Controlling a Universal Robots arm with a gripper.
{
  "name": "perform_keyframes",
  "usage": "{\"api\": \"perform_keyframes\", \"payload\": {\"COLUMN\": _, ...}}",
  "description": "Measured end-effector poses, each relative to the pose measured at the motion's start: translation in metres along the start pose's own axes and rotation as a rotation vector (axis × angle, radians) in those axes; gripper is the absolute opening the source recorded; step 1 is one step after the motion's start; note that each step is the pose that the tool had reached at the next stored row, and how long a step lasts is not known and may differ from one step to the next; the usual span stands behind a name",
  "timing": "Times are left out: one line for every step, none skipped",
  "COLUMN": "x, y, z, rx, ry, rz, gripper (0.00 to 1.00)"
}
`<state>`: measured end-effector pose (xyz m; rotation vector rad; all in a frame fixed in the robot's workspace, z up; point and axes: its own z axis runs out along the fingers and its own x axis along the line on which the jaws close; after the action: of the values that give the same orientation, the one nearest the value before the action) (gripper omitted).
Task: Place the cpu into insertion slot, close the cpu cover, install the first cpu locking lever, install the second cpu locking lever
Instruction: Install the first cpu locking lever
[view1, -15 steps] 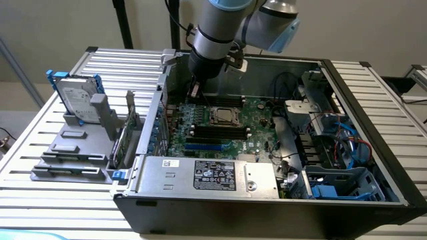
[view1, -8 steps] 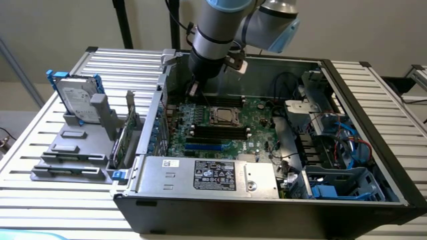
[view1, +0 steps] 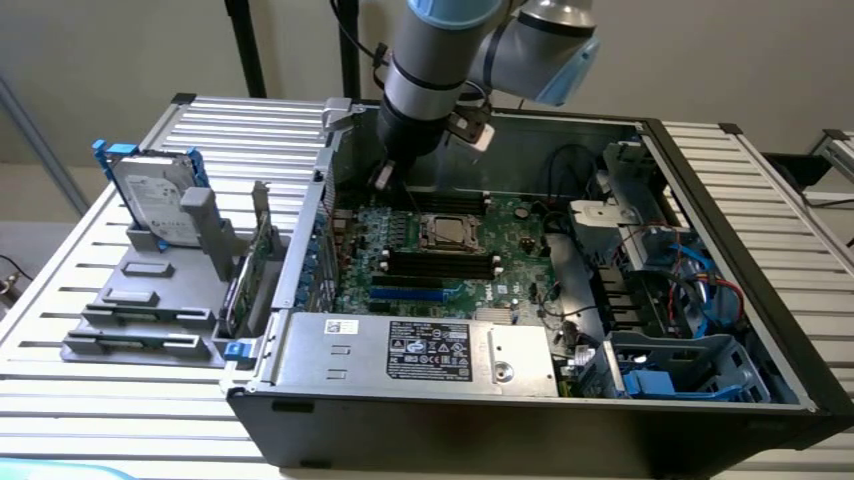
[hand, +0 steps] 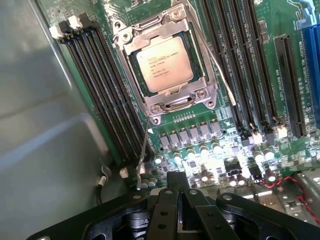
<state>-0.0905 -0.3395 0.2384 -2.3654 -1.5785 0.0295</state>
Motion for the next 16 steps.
{"api": "perform_keyframes", "payload": {"x": -0.0001, "y": -0.0002, "z": 0.0, "rx": 0.0007, "ry": 0.0082, "rz": 0.009, "gripper": 0.11}}
{"api": "perform_keyframes", "payload": {"x": -0.0001, "y": -0.0003, "z": 0.0001, "rx": 0.0014, "ry": 0.0154, "rz": 0.017, "gripper": 0.11}}
{"api": "perform_keyframes", "payload": {"x": -0.0002, "y": -0.0005, "z": 0.0001, "rx": 0.0023, "ry": 0.0235, "rz": 0.027, "gripper": 0.11}}
{"api": "perform_keyframes", "payload": {"x": -0.0003, "y": -0.0006, "z": 0.0001, "rx": 0.0029, "ry": 0.0311, "rz": 0.035, "gripper": 0.11}}
{"api": "perform_keyframes", "payload": {"x": -0.0003, "y": -0.0008, "z": 0.0002, "rx": 0.0036, "ry": 0.0389, "rz": 0.044, "gripper": 0.11}}
{"api": "perform_keyframes", "payload": {"x": -0.0004, "y": -0.0009, "z": 0.0002, "rx": 0.0043, "ry": 0.0463, "rz": 0.053, "gripper": 0.11}}
{"api": "perform_keyframes", "payload": {"x": -0.0005, "y": -0.0011, "z": 0.0002, "rx": 0.005, "ry": 0.0539, "rz": 0.062, "gripper": 0.11}}
{"api": "perform_keyframes", "payload": {"x": -0.0005, "y": -0.0012, "z": 0.0003, "rx": 0.0057, "ry": 0.0615, "rz": 0.071, "gripper": 0.11}}
{"api": "perform_keyframes", "payload": {"x": -0.0006, "y": -0.0013, "z": 0.0003, "rx": 0.0064, "ry": 0.0689, "rz": 0.08, "gripper": 0.11}}
{"api": "perform_keyframes", "payload": {"x": -0.0007, "y": -0.0015, "z": 0.0003, "rx": 0.007, "ry": 0.0764, "rz": 0.088, "gripper": 0.11}}
{"api": "perform_keyframes", "payload": {"x": -0.0008, "y": -0.0017, "z": 0.0003, "rx": 0.0077, "ry": 0.0842, "rz": 0.097, "gripper": 0.11}}
{"api": "perform_keyframes", "payload": {"x": -0.0008, "y": -0.0018, "z": 0.0004, "rx": 0.0084, "ry": 0.0921, "rz": 0.107, "gripper": 0.11}}
{"api": "perform_keyframes", "payload": {"x": -0.0009, "y": -0.002, "z": 0.0004, "rx": 0.009, "ry": 0.0995, "rz": 0.116, "gripper": 0.11}}
{"api": "perform_keyframes", "payload": {"x": -0.001, "y": -0.0022, "z": 0.0004, "rx": 0.0097, "ry": 0.1074, "rz": 0.125, "gripper": 0.11}}
{"api": "perform_keyframes", "payload": {"x": -0.001, "y": -0.0023, "z": 0.0005, "rx": 0.0104, "ry": 0.115, "rz": 0.134, "gripper": 0.11}}
{"api": "perform_keyframes", "payload": {"x": -0.0011, "y": -0.0025, "z": 0.0005, "rx": 0.011, "ry": 0.1223, "rz": 0.142, "gripper": 0.11}}
